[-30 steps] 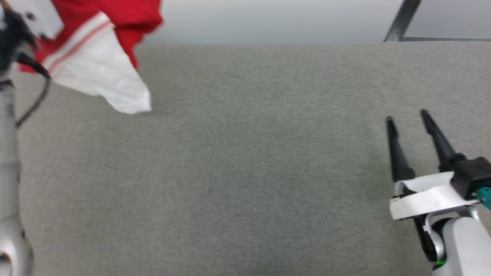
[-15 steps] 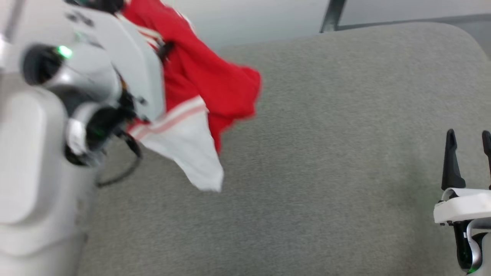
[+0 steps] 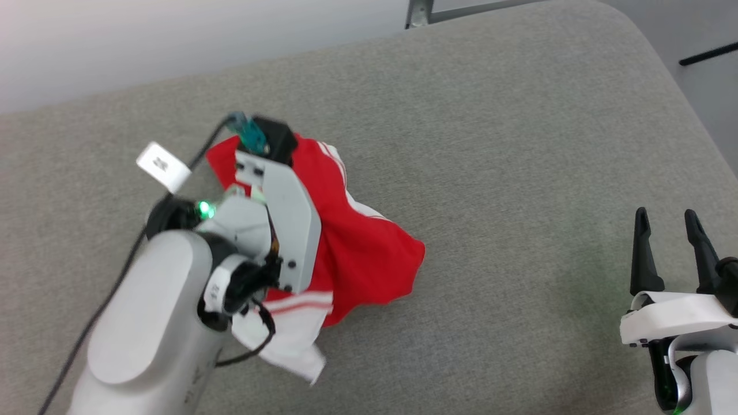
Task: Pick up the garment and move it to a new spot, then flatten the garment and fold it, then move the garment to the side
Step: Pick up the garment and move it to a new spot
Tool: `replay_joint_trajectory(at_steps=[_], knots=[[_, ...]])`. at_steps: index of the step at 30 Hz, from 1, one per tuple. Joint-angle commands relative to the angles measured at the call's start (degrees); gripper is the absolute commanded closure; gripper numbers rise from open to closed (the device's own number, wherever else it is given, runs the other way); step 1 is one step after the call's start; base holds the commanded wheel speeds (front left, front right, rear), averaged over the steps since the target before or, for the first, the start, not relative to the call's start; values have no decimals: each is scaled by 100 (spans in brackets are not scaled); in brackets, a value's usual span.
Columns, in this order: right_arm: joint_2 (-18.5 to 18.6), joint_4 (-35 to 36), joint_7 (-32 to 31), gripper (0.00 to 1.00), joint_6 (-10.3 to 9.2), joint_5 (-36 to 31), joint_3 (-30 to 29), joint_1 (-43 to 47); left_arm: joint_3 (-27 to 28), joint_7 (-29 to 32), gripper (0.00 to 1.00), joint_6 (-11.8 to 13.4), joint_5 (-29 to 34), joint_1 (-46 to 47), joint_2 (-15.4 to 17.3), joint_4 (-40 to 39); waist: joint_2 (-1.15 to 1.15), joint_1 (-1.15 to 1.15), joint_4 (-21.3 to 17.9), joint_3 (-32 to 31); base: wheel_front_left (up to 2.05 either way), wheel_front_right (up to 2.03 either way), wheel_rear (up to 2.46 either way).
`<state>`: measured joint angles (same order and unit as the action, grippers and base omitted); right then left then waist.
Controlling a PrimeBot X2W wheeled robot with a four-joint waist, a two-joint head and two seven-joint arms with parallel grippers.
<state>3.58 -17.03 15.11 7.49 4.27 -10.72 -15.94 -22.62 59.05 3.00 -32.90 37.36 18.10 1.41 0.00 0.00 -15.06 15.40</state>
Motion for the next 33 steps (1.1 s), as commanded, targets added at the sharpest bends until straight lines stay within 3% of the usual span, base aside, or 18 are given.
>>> replay_joint_trajectory(at_steps=[1,4,8,10,12,22,33], knots=[[-12,-21,6,0,0,52,55,-35,-38,9,100,-42,-48,-154,13,160,0,0,-111,35,0,0,0],[-39,-44,6,0,0,62,115,3,-83,71,100,-86,-139,-275,4,423,0,0,-108,-5,0,0,0],[-50,-99,7,0,0,75,159,42,-133,158,76,-123,-169,-243,39,590,0,0,-21,-110,0,0,0],[-48,-111,7,0,0,72,161,67,-125,220,52,-135,-228,-199,17,573,0,0,52,-178,0,0,0],[-51,-116,7,0,0,42,170,102,-138,307,0,-146,-265,-167,55,534,0,0,126,-257,0,0,0],[36,-65,6,0,0,-4,285,222,98,-39,0,-232,-387,-209,152,17,0,0,503,-660,0,0,0],[154,-10,7,0,0,-21,422,466,640,-1668,0,-640,-520,-938,257,-586,0,0,1012,-1087,0,0,0]])
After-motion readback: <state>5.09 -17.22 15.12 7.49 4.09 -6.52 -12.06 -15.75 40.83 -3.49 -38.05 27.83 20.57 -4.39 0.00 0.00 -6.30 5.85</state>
